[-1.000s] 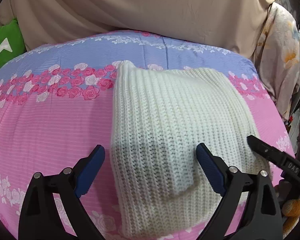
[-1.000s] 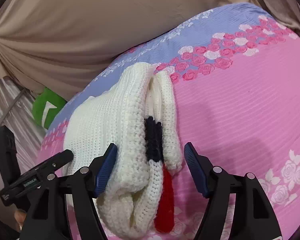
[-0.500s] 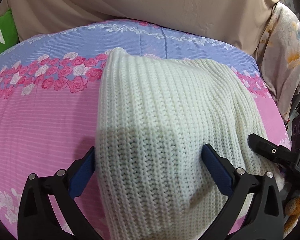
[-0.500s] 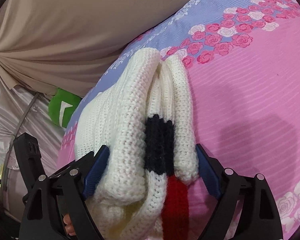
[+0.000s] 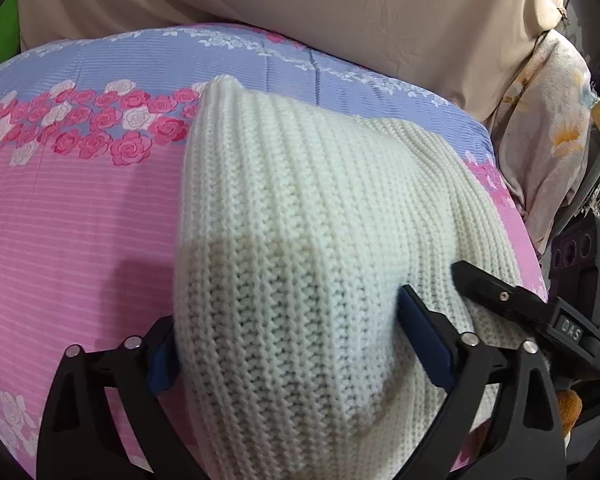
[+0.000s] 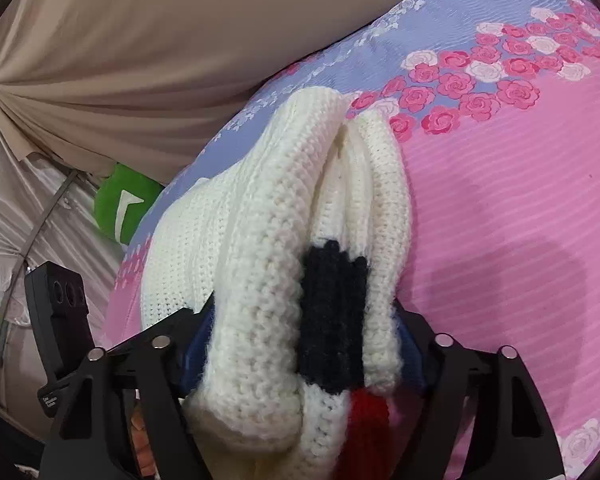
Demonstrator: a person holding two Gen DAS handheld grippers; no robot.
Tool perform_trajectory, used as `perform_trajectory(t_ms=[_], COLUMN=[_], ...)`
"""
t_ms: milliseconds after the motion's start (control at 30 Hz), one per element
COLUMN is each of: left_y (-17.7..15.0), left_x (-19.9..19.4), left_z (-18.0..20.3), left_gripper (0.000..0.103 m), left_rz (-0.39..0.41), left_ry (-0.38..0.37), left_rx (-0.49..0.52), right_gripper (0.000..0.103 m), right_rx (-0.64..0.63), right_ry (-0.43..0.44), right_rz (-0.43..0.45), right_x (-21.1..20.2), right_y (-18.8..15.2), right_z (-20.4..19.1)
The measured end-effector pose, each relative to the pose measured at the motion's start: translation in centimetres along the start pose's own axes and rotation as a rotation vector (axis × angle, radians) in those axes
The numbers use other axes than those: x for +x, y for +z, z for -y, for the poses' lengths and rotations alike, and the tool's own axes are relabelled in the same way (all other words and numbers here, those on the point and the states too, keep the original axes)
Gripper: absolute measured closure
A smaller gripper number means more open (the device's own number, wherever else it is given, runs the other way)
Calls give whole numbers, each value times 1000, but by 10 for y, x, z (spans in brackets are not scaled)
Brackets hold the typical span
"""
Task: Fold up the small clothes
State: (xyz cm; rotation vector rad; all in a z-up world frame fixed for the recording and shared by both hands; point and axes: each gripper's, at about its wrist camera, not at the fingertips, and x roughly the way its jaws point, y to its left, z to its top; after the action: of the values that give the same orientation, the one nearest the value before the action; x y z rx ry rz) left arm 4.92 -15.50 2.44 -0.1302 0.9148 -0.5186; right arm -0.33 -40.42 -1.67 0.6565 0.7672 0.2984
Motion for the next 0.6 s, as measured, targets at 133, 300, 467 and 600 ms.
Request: perform_trajectory(t_ms=[133, 300, 467, 600], left_y=[2, 12, 27, 42], left_x=[-17, -54, -111, -171], left_z=[8, 31, 63, 75], left_gripper=[44, 58, 58, 58], left_rz=[31, 105, 242, 395], left_ry=[-20, -94, -160, -210], left_rx=[26, 121, 256, 359], right_gripper=[53, 57, 57, 57], right_rx=[-14, -75, -146, -280], right_ry=[-4, 5, 27, 84], right_rz=[53, 180, 348, 517], right_x=[-13, -47, -103, -149], right_y=[-3, -7, -6, 0], right_z=[-8, -37, -77, -129])
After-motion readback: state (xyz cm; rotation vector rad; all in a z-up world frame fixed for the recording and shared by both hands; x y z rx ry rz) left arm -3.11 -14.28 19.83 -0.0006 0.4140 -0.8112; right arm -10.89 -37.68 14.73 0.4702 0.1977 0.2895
